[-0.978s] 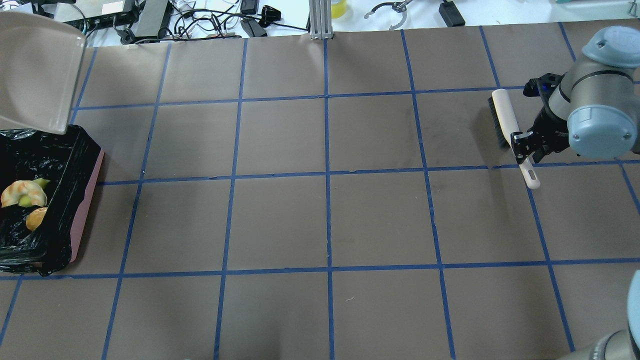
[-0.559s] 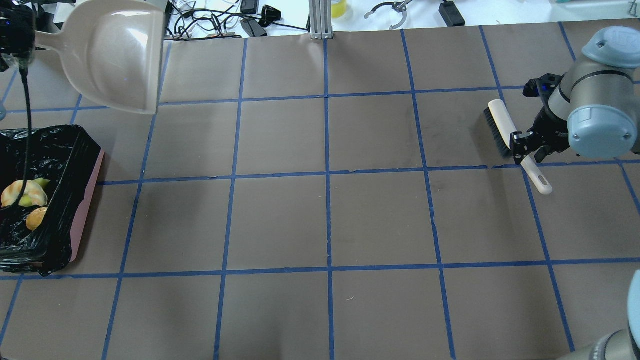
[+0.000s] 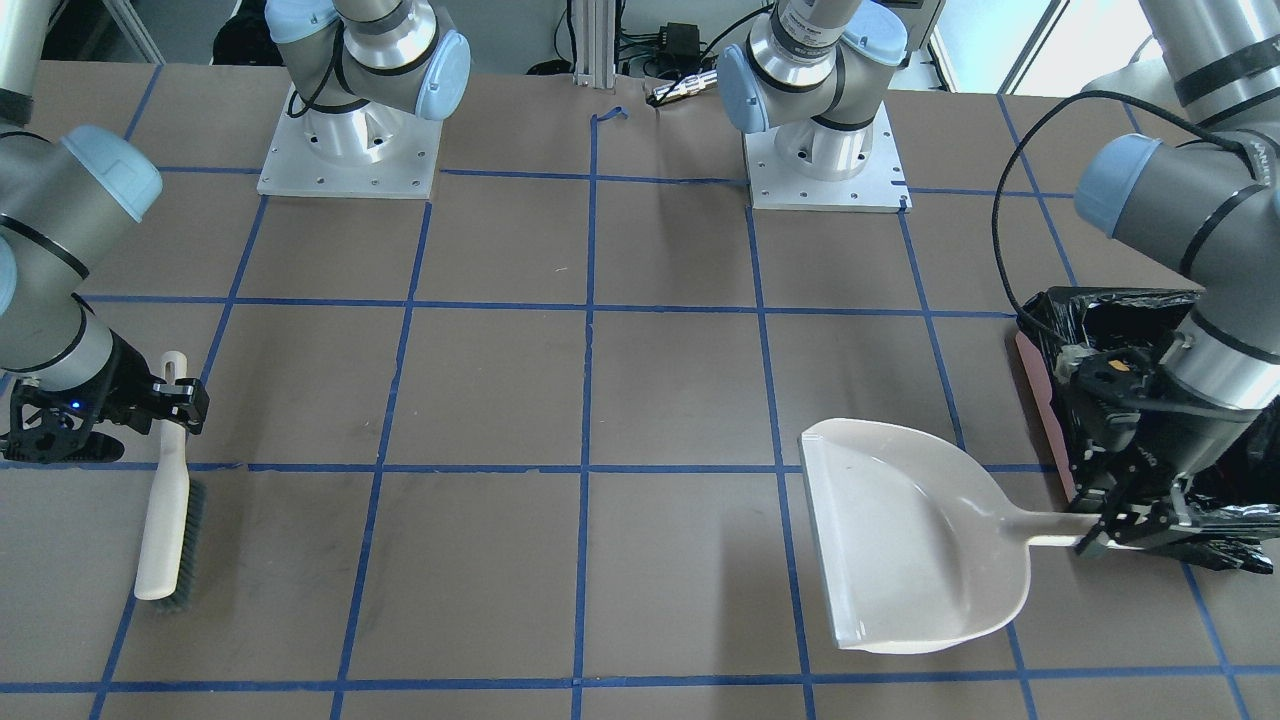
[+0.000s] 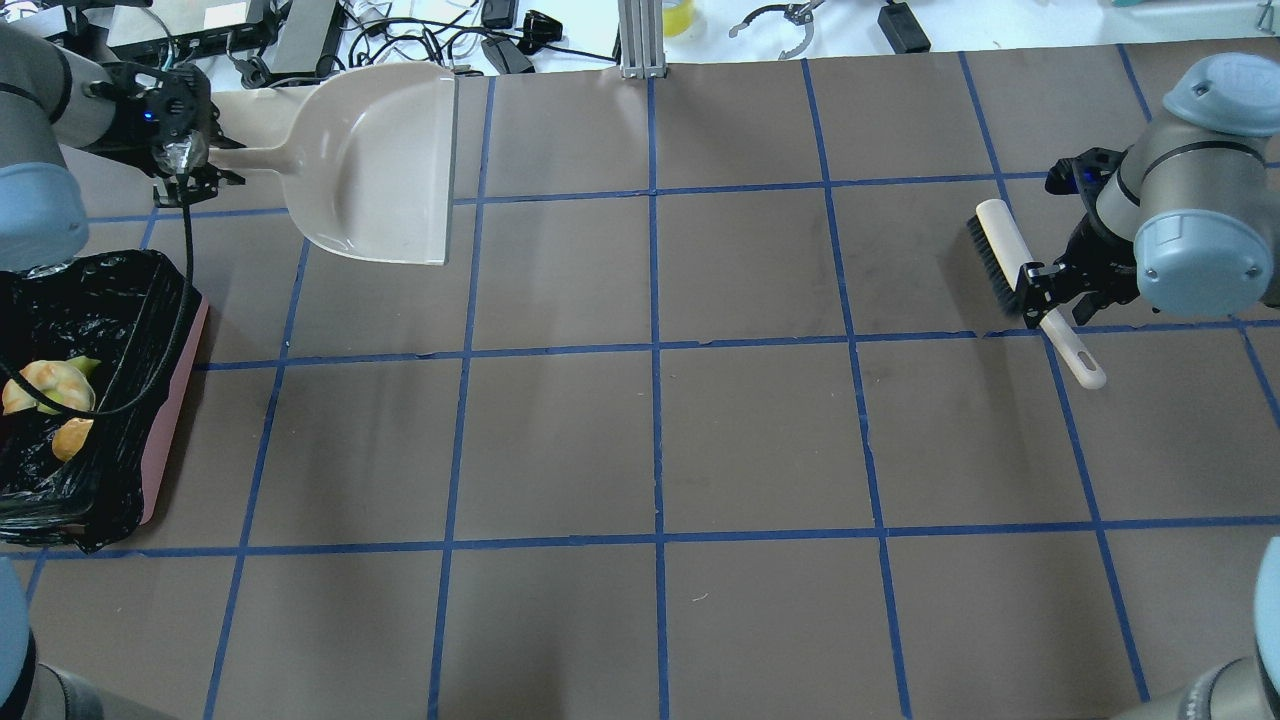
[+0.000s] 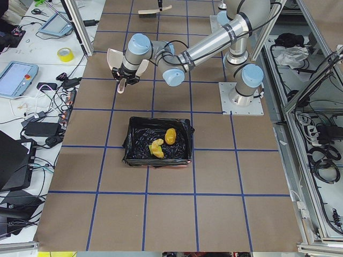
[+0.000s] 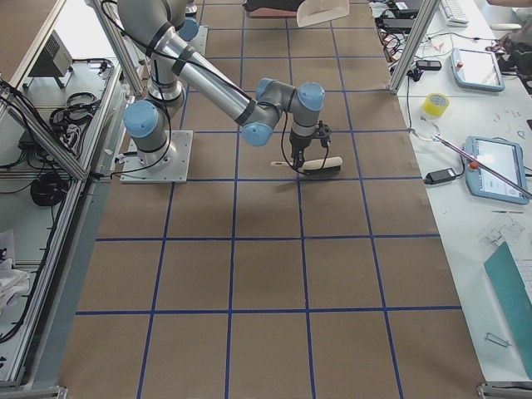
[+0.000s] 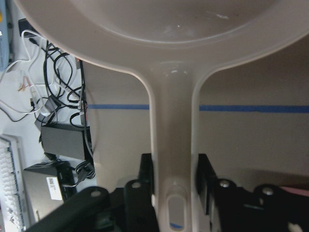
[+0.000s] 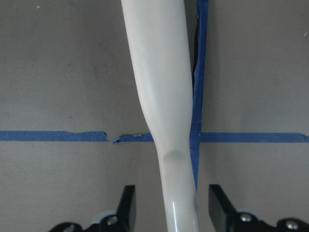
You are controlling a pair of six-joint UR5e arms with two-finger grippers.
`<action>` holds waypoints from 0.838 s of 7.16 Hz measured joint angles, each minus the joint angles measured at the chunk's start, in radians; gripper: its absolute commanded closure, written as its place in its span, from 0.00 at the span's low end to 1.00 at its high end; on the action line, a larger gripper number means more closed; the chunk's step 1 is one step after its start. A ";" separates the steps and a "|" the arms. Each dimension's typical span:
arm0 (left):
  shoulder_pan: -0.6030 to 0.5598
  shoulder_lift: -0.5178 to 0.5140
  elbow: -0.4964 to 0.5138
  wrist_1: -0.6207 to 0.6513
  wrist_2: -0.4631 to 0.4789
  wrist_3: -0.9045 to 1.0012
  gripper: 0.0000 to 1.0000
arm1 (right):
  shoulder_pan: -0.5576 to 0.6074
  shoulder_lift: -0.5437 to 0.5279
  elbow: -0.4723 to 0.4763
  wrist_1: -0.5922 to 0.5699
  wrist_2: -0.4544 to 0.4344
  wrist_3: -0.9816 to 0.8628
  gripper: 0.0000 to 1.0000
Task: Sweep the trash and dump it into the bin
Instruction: 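Lower the empty dustpan back onto the table with the left gripper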
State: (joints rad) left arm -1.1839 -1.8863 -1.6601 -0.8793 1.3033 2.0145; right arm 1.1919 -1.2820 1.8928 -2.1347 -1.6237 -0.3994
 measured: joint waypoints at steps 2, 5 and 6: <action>-0.041 -0.064 0.053 -0.087 0.081 -0.025 1.00 | -0.001 0.005 0.007 0.004 -0.002 0.000 0.37; -0.134 -0.188 0.122 -0.128 0.181 -0.157 1.00 | -0.002 0.006 0.016 0.011 0.000 0.006 0.35; -0.163 -0.214 0.130 -0.124 0.220 -0.194 1.00 | -0.002 0.006 0.018 0.019 0.008 0.008 0.34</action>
State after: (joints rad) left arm -1.3468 -2.0999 -1.5301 -1.0031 1.5232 1.8204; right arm 1.1904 -1.2763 1.9109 -2.1159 -1.6156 -0.3912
